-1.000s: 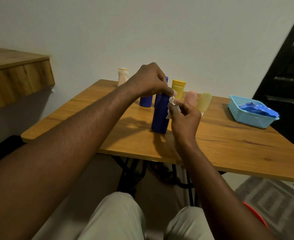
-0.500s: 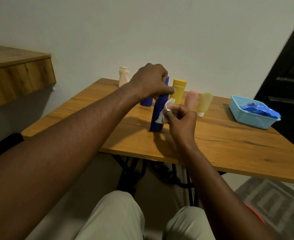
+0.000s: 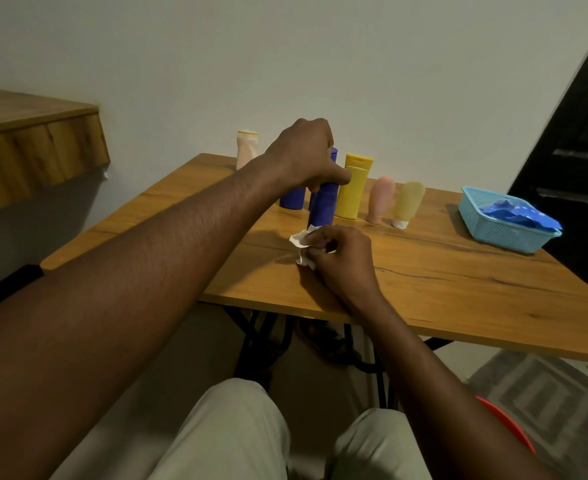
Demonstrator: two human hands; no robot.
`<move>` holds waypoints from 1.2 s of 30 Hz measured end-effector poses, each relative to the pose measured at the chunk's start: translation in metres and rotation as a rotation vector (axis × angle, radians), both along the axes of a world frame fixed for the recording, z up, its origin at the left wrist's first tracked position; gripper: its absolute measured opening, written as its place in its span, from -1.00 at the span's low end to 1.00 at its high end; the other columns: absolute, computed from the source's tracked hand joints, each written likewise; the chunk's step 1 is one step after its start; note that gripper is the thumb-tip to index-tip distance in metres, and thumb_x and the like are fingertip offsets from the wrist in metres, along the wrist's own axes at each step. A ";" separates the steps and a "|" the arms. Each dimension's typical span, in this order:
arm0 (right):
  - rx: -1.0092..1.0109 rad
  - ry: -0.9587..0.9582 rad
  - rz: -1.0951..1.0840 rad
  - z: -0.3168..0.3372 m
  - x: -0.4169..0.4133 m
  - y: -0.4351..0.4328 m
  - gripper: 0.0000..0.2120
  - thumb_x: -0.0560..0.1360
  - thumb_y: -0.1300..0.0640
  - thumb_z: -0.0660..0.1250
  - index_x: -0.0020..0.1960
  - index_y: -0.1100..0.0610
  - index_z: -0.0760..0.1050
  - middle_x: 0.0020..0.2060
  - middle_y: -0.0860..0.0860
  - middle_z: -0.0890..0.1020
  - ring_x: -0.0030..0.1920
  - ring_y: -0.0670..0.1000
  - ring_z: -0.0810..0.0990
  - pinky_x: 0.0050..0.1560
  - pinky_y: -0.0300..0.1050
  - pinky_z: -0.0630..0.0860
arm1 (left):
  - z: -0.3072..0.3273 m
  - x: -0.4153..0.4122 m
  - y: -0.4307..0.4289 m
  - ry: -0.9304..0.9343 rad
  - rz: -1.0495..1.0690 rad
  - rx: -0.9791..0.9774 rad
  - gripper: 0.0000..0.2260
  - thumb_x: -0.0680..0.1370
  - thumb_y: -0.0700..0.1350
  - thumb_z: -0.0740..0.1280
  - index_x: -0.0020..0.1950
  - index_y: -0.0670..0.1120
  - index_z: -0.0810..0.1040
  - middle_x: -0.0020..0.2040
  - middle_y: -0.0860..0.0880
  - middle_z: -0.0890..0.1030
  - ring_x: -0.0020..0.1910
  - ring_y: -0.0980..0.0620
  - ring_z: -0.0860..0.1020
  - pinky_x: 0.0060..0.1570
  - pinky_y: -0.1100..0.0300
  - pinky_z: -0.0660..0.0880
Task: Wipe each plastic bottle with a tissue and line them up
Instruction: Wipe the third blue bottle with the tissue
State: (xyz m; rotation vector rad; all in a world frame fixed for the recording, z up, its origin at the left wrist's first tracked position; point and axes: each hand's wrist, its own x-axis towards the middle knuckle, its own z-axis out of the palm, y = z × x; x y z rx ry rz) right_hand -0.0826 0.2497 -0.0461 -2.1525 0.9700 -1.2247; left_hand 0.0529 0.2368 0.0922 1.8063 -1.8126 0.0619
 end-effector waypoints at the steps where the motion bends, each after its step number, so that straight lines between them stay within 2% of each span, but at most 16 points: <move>1: -0.002 -0.041 -0.006 0.004 -0.001 0.001 -0.86 0.46 0.24 0.49 -0.01 0.06 0.69 -0.07 -0.13 0.67 -0.06 -0.25 0.58 -0.06 -0.35 0.49 | 0.001 0.000 0.000 0.001 0.002 0.001 -0.70 0.40 0.08 0.53 -0.19 -0.06 0.48 -0.27 -0.02 0.61 -0.30 0.03 0.56 -0.36 0.25 0.41; 5: -0.095 -0.199 -0.031 0.019 -0.001 -0.001 -0.91 0.50 0.18 0.47 -0.02 0.04 0.62 -0.04 -0.07 0.65 -0.04 -0.15 0.60 -0.04 -0.27 0.57 | 0.001 -0.001 0.001 0.004 0.015 0.001 -0.69 0.40 0.08 0.53 -0.21 -0.05 0.46 -0.24 -0.03 0.58 -0.28 0.03 0.52 -0.37 0.25 0.37; 7: -0.119 -0.259 -0.083 0.025 0.000 -0.006 -0.92 0.53 0.14 0.44 0.01 0.11 0.61 -0.05 -0.02 0.65 -0.04 -0.13 0.61 -0.06 -0.27 0.57 | 0.001 -0.002 0.001 0.011 0.011 0.000 -0.69 0.42 0.09 0.52 -0.19 -0.07 0.47 -0.22 -0.05 0.58 -0.26 0.02 0.51 -0.34 0.25 0.38; 12: -0.014 -0.437 -0.093 0.036 0.000 -0.014 -0.90 0.61 0.13 0.35 0.04 0.15 0.60 -0.12 -0.05 0.66 -0.07 -0.12 0.63 -0.07 -0.28 0.57 | 0.002 -0.002 0.004 0.026 0.009 0.018 -0.67 0.47 0.10 0.50 -0.25 -0.03 0.43 -0.27 -0.01 0.59 -0.27 0.02 0.58 -0.34 0.29 0.37; 14: 0.034 -0.417 -0.086 0.025 0.000 -0.015 -0.86 0.63 0.10 0.31 0.04 0.15 0.60 -0.13 -0.02 0.67 -0.09 -0.08 0.63 -0.09 -0.24 0.57 | 0.001 -0.001 0.005 0.037 0.007 0.016 -0.67 0.47 0.10 0.51 -0.24 -0.03 0.43 -0.29 0.00 0.61 -0.29 0.02 0.62 -0.35 0.29 0.38; 18: 0.320 -0.328 -0.107 0.000 -0.005 -0.021 -0.81 0.63 0.05 0.30 -0.03 0.10 0.64 -0.16 0.02 0.71 -0.09 0.09 0.69 -0.07 0.18 0.64 | -0.001 -0.001 0.006 0.058 0.001 0.014 -0.66 0.45 0.10 0.54 -0.24 -0.04 0.44 -0.31 0.01 0.62 -0.30 0.02 0.64 -0.38 0.28 0.38; 21: 0.392 -0.354 -0.098 0.010 -0.005 -0.020 -0.85 0.63 0.13 0.30 -0.02 0.11 0.64 -0.15 0.03 0.71 -0.04 0.11 0.70 -0.05 0.13 0.64 | 0.000 -0.002 0.008 0.062 0.000 0.021 -0.66 0.45 0.11 0.54 -0.25 -0.04 0.45 -0.33 0.02 0.62 -0.31 0.03 0.64 -0.38 0.28 0.37; 24: 0.264 -0.455 -0.062 0.030 -0.003 -0.016 -0.86 0.63 0.13 0.30 0.01 0.09 0.65 -0.15 0.02 0.71 -0.07 0.06 0.69 -0.04 0.05 0.65 | -0.001 -0.002 0.006 0.065 -0.004 0.025 -0.66 0.45 0.11 0.54 -0.24 -0.05 0.47 -0.33 0.01 0.62 -0.31 0.04 0.64 -0.36 0.27 0.38; 28: 0.174 -0.479 -0.086 0.042 0.002 -0.019 -0.88 0.63 0.14 0.32 0.00 0.01 0.63 -0.14 -0.01 0.70 -0.06 -0.01 0.67 -0.05 -0.10 0.64 | -0.003 0.001 0.005 0.107 -0.023 0.017 -0.69 0.46 0.11 0.55 -0.15 -0.10 0.58 -0.25 0.01 0.63 -0.31 0.09 0.60 -0.35 0.30 0.37; 33: 0.272 -0.374 -0.085 0.017 -0.001 -0.026 -0.84 0.64 0.15 0.27 0.05 0.11 0.64 -0.12 0.02 0.70 -0.08 0.01 0.67 -0.15 -0.10 0.60 | -0.006 0.008 0.006 0.140 -0.030 -0.004 -0.63 0.43 0.13 0.57 -0.06 -0.16 0.67 -0.16 -0.01 0.67 -0.29 0.13 0.56 -0.34 0.31 0.38; 36: 0.346 -0.244 -0.098 0.002 -0.004 -0.023 -0.80 0.60 0.21 0.26 0.05 0.09 0.66 -0.08 -0.01 0.71 -0.02 0.05 0.69 -0.09 0.05 0.66 | -0.008 0.010 0.006 0.145 -0.035 0.001 -0.63 0.43 0.13 0.57 -0.05 -0.17 0.68 -0.14 -0.02 0.67 -0.28 0.14 0.54 -0.32 0.31 0.40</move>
